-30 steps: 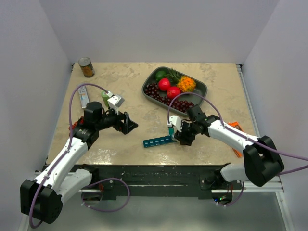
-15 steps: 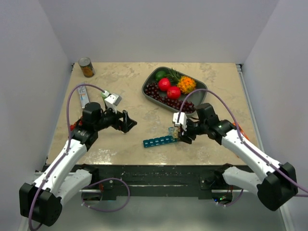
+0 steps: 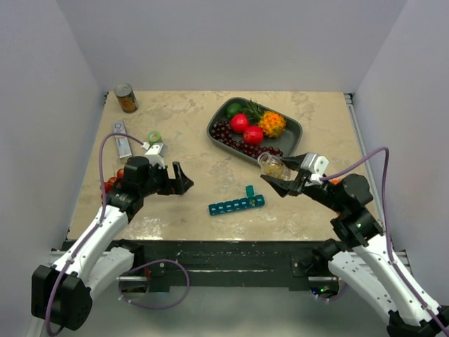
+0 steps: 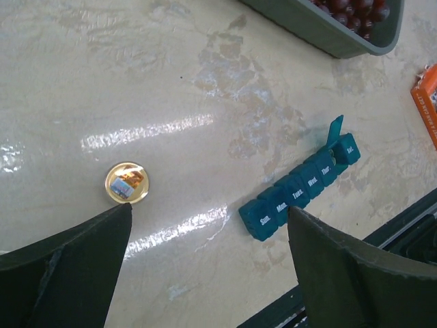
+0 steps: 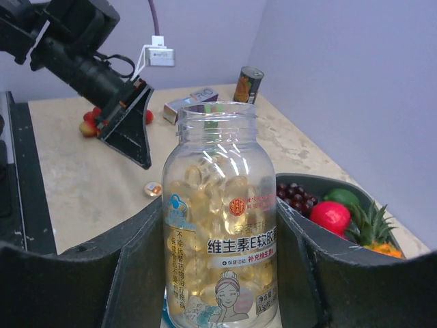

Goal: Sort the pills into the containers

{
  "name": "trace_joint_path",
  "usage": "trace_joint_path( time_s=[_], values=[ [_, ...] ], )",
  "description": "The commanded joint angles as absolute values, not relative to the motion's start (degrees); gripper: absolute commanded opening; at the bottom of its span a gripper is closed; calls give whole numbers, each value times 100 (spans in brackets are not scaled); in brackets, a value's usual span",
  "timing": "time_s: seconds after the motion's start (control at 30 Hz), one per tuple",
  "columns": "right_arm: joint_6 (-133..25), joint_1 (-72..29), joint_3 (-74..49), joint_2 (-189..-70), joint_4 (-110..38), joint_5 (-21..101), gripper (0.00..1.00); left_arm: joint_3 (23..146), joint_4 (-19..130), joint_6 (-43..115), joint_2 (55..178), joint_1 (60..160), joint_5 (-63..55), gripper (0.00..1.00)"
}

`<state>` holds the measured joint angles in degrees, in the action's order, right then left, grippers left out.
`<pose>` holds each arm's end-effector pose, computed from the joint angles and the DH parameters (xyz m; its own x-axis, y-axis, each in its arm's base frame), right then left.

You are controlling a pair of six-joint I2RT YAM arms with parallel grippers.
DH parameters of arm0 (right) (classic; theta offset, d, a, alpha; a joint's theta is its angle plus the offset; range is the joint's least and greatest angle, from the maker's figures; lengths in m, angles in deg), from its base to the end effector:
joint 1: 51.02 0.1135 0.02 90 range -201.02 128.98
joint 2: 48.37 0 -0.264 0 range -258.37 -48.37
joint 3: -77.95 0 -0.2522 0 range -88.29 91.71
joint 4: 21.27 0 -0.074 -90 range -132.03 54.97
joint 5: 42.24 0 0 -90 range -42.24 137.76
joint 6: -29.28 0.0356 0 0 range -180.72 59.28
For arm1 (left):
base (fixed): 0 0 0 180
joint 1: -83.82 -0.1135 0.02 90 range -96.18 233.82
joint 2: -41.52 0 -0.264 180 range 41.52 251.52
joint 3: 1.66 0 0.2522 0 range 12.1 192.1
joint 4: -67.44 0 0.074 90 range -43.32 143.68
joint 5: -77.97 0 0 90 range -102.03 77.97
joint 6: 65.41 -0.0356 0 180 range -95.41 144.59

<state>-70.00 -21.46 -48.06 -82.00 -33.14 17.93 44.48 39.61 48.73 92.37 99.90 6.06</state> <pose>0.1134 0.0846 0.3629 0.2648 -0.0107 -0.9643 -0.8240 0.5169 -0.2320 0.1849 -0.0648 0.2395 -0.6822 -0.2079 -0.7010 0.2584 0.8283 -0.4972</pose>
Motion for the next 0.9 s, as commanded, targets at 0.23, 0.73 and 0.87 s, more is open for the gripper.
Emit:
trace_joint_path(
  time_s=[0.23, 0.73, 0.87],
  values=[
    [-6441, -2254, -5998, -7386, -2888, 1938, 0, 4488, 3558, 5359, 9829, 9947, 107, 99],
    [-6793, -2703, -6675, -6964, -2633, 1278, 0, 5375, 3399, 4999, 11639, 9982, -728, 98],
    [-6793, -2711, -6693, -6964, -2625, 1278, 0, 5666, 3364, 4928, 12192, 10122, -843, 93]
  ],
)
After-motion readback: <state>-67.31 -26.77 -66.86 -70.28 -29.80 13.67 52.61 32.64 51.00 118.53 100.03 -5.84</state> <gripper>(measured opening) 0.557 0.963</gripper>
